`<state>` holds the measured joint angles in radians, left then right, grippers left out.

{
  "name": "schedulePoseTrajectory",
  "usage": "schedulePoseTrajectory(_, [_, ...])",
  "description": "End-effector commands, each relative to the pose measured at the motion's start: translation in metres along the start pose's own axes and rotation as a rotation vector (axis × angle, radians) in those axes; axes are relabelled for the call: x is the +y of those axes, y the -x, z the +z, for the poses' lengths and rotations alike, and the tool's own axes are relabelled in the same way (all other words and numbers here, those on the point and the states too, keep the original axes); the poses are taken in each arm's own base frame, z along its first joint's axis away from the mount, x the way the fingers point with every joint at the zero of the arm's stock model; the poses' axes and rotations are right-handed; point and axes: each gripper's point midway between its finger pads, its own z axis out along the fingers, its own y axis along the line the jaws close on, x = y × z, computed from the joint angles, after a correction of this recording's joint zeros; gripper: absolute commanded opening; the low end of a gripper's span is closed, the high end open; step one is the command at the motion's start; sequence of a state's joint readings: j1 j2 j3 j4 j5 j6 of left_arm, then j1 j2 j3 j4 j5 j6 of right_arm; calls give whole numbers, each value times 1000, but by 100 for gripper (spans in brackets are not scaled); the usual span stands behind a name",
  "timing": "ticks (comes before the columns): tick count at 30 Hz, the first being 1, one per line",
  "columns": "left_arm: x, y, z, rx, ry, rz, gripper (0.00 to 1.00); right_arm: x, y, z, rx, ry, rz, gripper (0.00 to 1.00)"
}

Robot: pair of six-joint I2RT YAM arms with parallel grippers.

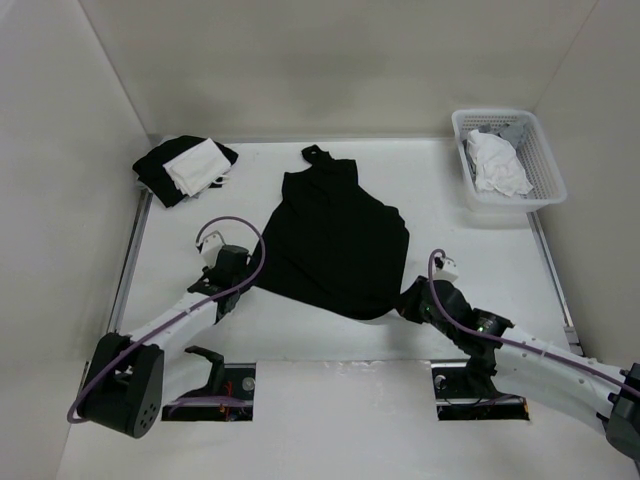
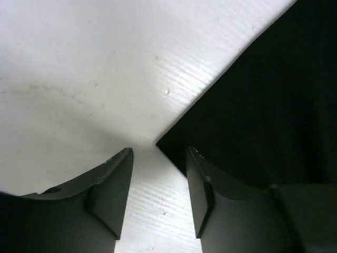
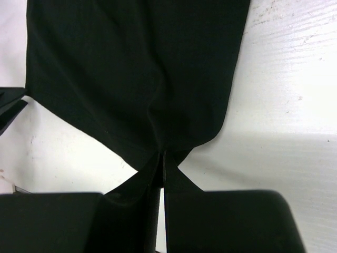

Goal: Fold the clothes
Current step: Flatten the tank top out

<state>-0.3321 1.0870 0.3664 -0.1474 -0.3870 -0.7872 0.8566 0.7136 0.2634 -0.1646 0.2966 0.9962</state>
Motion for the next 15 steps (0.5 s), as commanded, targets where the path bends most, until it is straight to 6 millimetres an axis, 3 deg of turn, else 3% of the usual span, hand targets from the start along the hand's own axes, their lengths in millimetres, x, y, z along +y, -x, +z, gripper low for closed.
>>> schedulePoseTrajectory(1, [-6,3,9,-4,-15,-11,41,7,9,1,-42,28,36,7])
schedulePoseTrajectory(7, [-14,-2,15,32,-49,-2,31,8,11,-1,-53,40,44,7])
schedulePoseTrajectory(11, [-18,0,16,35,-72,-14,12,10,13,-2,-60,48,45,7])
schedulePoseTrajectory(15, [-32,19,-3,-13,-160,-67,3,10,13,-2,-58,47,52,8])
